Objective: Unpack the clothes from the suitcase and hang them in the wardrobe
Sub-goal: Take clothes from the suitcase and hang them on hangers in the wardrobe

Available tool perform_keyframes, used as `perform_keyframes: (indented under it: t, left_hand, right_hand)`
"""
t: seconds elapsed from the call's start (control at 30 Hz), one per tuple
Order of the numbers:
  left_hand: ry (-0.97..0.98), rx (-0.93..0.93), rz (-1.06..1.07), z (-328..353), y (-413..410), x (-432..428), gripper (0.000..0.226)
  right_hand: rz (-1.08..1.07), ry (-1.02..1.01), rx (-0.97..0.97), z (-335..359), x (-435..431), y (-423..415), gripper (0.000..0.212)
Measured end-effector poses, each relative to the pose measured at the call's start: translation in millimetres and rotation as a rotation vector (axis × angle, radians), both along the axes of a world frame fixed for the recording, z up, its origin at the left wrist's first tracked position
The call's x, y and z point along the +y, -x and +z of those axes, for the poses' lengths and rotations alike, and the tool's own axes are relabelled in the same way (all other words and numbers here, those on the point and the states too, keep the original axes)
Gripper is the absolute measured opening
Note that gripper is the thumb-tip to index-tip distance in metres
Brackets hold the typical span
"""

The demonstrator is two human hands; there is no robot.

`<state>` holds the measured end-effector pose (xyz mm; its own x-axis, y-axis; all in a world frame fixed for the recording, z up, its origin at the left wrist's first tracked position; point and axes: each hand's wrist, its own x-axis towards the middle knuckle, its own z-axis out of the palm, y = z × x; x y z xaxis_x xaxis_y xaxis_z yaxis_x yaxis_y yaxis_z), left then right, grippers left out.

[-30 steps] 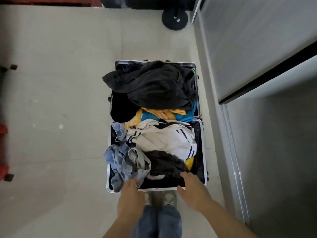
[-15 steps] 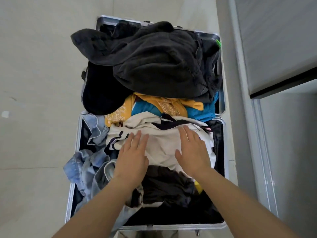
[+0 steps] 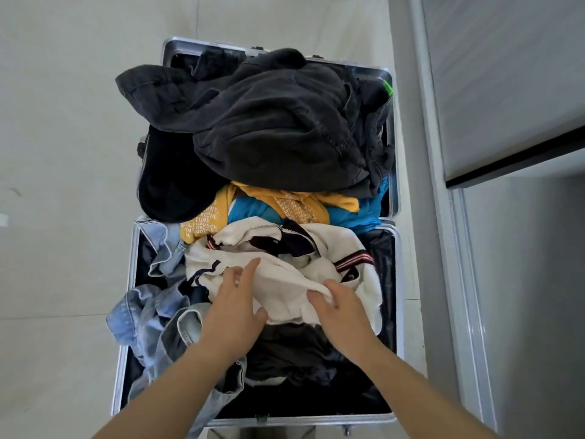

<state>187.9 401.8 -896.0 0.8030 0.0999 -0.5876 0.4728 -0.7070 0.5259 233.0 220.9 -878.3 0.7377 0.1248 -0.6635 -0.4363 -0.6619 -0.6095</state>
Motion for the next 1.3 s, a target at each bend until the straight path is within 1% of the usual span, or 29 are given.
perform_keyframes:
  t: [0.07,0.13,0.17,0.2,0.23,0.3,0.33,0.37,0.43,0.47,0.5,0.57,0.6,0.63,0.67,0.7,0.77,0.8,0.83,0.87,0.93,0.97,1.0,1.07,1.1,1.13,1.17,1.23,1.3]
  left_hand:
    - [0.063,-0.023,0.067,21,7,-9,0.095]
    - [0.107,-0.011,0.137,43,10,-19,0.106]
    - [0.125,-0.005,0.185,55,8,-24,0.105]
    - [0.156,-0.021,0.233,70,4,-27,0.096]
    - [0.206,-0.043,0.284,83,0,-31,0.076]
    - [0.308,-0.116,0.402,113,-6,-38,0.021]
    - [0.366,-0.145,0.486,130,-10,-40,0.005]
    - [0.419,-0.173,0.561,150,-11,-42,0.010]
    - [0.500,-0.184,0.645,192,-15,-45,0.030]
    - [0.537,-0.165,0.666,215,-16,-47,0.036]
    - [0.576,-0.148,0.686,233,-18,-49,0.037]
    - [0.684,-0.131,0.732,266,-20,-55,0.027]
    - [0.724,-0.128,0.766,280,-21,-55,0.019]
    - [0.760,-0.122,0.818,291,-21,-53,0.019]
    - [0.799,-0.127,0.875,304,-21,-50,0.024]
    - [0.858,-0.157,0.870,319,-20,-46,0.029]
    - [0.995,-0.217,0.750,349,-19,-38,0.030]
    - [1.065,-0.233,0.733,365,-21,-33,0.031]
    - [1.144,-0.234,0.759,383,-24,-28,0.037]
    - [1.206,-0.249,0.771,397,-29,-22,0.042]
    - [1.264,-0.293,0.727,430,-36,-14,0.046]
    - [1.276,-0.324,0.706,451,-38,-10,0.047]
    - [1.283,-0.362,0.698,467,-38,-5,0.046]
    - [1.239,-0.430,0.656,499,-31,8,0.034]
    - [1.165,-0.475,0.594,517,-25,16,0.029]
    - [1.039,-0.503,0.515,530,-19,23,0.028]
    - [0.902,-0.508,0.437,547,-12,29,0.032]
    - [0.692,-0.447,0.321,570,-2,32,0.031]
    - [0.502,-0.366,0.170,584,12,25,0.029]
  right_hand:
    - [-0.149,-0.098,-0.059,37,7,-8,0.032]
    - [-0.173,-0.199,-0.105,81,16,-18,0.032]
    - [-0.165,-0.256,-0.113,103,19,-23,0.033]
    - [-0.158,-0.307,-0.112,127,20,-26,0.032]
    - [-0.140,-0.349,-0.108,147,21,-27,0.027]
    - [-0.085,-0.414,-0.072,185,18,-25,0.016]
    - [-0.054,-0.434,-0.039,200,13,-22,0.012]
    - [-0.008,-0.427,-0.010,214,6,-18,0.012]
    - [0.112,-0.331,-0.021,232,-11,-14,0.026]
    - [0.158,-0.258,-0.064,236,-20,-12,0.035]
    - [0.201,-0.159,-0.138,235,-28,-10,0.045]
    - [0.241,0.096,-0.297,228,-42,-8,0.060]
    - [0.215,0.197,-0.284,223,-48,-9,0.068]
    - [0.164,0.255,-0.187,220,-50,-10,0.079]
    - [0.114,0.250,-0.067,215,-52,-9,0.084]
    - [0.078,0.220,0.014,215,-51,-8,0.080]
    - [-0.019,0.138,0.061,226,-44,-11,0.058]
    - [-0.095,0.070,0.061,240,-38,-15,0.043]
    - [-0.213,-0.027,0.036,261,-32,-21,0.024]
    - [-0.347,-0.133,0.022,280,-27,-29,0.011]
    - [-0.629,-0.324,-0.001,333,-22,-39,0.011]
    - [-0.707,-0.382,-0.035,360,-21,-43,0.018]
    - [-0.733,-0.407,-0.057,381,-19,-43,0.027]
    - [-0.783,-0.489,-0.131,429,-16,-42,0.029]
    - [-0.811,-0.557,-0.175,457,-15,-43,0.023]
    - [-0.853,-0.641,-0.194,483,-15,-43,0.016]
    - [-0.910,-0.736,-0.187,512,-15,-42,0.016]
    - [-1.054,-0.864,-0.148,562,-15,-42,0.025]
    - [-1.124,-0.905,-0.149,609,-12,-39,0.024]
